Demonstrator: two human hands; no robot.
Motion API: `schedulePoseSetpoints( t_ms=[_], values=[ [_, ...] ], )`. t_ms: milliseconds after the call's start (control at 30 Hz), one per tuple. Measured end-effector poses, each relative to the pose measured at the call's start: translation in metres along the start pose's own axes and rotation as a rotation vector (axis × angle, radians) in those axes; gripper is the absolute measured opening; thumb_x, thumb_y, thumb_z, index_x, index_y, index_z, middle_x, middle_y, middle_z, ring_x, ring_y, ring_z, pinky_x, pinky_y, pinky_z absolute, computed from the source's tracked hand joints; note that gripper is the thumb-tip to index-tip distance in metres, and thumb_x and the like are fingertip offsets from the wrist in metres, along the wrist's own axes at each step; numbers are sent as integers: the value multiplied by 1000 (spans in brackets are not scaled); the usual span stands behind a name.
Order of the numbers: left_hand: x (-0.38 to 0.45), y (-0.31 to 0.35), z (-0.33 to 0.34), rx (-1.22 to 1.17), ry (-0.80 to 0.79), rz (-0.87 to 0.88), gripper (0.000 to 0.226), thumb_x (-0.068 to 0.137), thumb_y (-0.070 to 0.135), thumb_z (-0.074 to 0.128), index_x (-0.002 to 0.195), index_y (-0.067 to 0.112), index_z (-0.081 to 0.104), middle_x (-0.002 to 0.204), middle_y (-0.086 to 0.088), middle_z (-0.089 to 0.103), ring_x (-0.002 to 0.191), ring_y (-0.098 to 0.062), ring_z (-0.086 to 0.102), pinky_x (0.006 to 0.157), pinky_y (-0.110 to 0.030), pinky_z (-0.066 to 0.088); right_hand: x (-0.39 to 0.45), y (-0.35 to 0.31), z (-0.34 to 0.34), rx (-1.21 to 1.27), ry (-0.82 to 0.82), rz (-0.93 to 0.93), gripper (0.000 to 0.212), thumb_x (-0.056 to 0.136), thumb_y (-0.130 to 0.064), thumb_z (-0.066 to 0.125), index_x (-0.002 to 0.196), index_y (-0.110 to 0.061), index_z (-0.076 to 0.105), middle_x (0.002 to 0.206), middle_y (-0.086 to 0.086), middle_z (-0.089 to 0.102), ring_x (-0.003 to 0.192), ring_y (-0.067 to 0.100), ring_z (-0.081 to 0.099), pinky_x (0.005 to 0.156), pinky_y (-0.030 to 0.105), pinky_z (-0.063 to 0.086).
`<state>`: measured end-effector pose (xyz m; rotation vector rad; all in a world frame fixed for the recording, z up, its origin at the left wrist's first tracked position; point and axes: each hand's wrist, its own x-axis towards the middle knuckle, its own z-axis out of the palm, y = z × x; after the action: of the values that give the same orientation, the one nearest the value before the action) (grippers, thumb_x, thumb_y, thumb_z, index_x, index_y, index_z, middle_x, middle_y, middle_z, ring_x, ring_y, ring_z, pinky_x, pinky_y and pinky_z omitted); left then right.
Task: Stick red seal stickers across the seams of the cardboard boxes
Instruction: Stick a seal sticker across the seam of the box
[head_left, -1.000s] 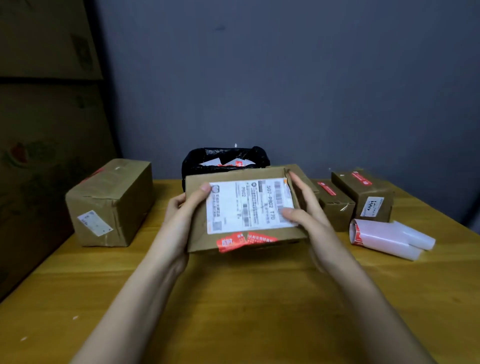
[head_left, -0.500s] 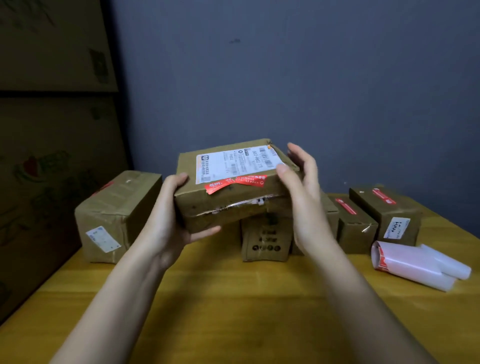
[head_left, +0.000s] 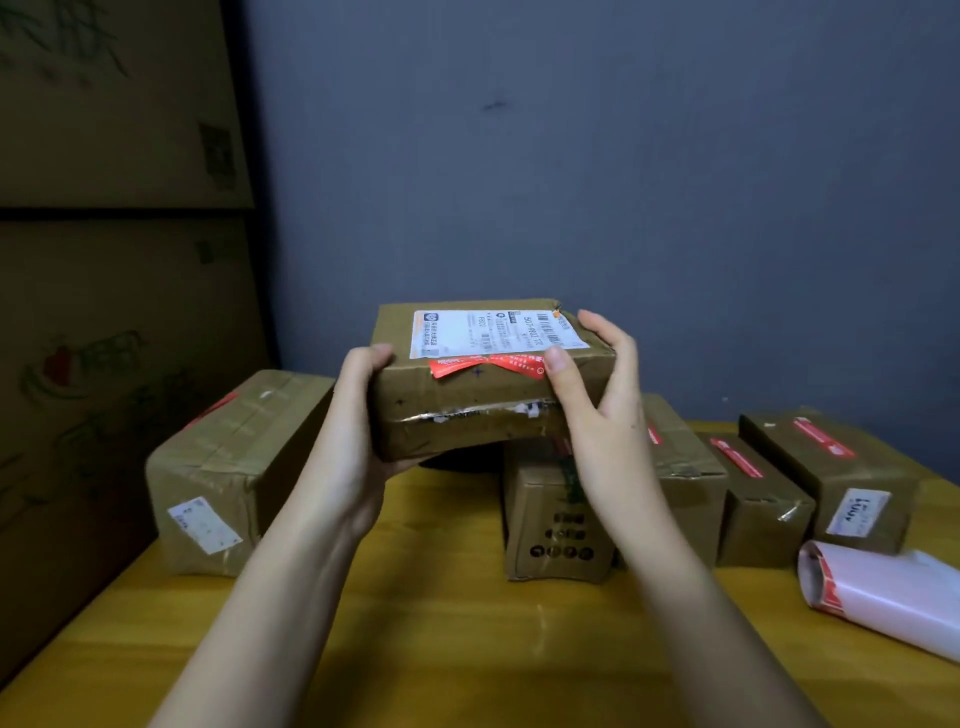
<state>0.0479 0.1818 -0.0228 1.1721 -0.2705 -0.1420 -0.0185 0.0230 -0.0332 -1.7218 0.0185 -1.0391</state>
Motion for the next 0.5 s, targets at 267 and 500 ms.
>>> schedulePoseSetpoints(
  t_ms=[267,500],
  values=[
    [17,-9,4,-11,64,138,76,66,62,52,132,24,50,121,-7,64,109,-22,62,75,-40,55,7,9,0,-186,144,-282,36,90,-32,58,125,-23,53,131,-5,44,125,-1,41,94,2,32],
    [22,-12,6,-70,65,147,64,75,54,46,130,22,53,107,-2,70,99,-18,65,69,-35,51,7,12,-10,-359,190,-485,28,90,-32,59,113,-17,67,127,-1,48,123,13,45,92,16,46]
  ],
)
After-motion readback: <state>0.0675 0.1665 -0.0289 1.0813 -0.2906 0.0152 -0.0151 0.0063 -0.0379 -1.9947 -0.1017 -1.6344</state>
